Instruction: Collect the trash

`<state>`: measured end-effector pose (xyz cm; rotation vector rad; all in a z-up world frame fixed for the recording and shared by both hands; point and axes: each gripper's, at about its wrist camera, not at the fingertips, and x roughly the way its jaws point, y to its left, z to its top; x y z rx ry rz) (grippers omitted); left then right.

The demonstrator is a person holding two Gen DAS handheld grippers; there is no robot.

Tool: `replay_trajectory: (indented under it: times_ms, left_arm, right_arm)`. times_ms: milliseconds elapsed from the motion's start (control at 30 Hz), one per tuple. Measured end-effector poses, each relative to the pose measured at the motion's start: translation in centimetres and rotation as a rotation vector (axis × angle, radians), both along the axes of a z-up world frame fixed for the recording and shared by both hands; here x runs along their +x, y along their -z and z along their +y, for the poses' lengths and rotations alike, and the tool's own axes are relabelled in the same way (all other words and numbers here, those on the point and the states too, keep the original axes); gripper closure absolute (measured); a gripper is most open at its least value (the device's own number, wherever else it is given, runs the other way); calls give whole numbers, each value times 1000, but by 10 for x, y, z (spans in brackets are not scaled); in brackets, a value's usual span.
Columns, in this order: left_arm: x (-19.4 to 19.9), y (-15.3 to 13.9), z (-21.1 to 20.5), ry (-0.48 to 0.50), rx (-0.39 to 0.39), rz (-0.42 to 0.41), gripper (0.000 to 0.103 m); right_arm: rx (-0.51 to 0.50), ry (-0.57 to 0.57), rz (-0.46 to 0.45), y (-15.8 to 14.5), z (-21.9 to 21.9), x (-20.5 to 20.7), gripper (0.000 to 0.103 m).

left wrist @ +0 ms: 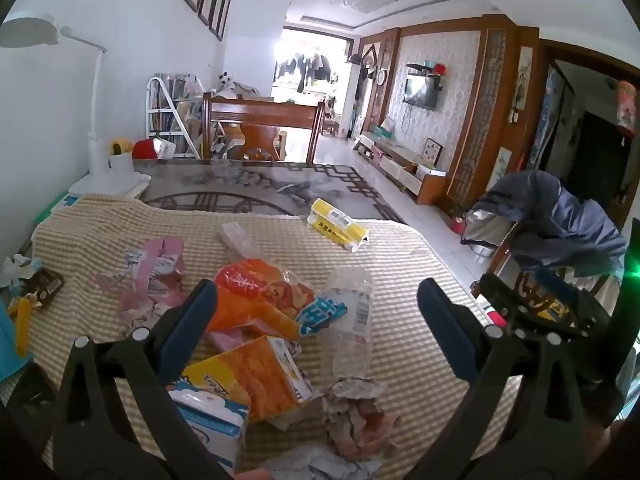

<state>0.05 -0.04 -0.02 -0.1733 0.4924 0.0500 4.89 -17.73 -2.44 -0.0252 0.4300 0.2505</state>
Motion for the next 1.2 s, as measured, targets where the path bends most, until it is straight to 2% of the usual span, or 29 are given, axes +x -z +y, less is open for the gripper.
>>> replay_trajectory:
  times_ms: [1200]
  left_arm:
    - [1, 12, -8, 6, -5, 26, 5]
  right_arm:
    - [1, -4, 19, 4, 0, 2, 7]
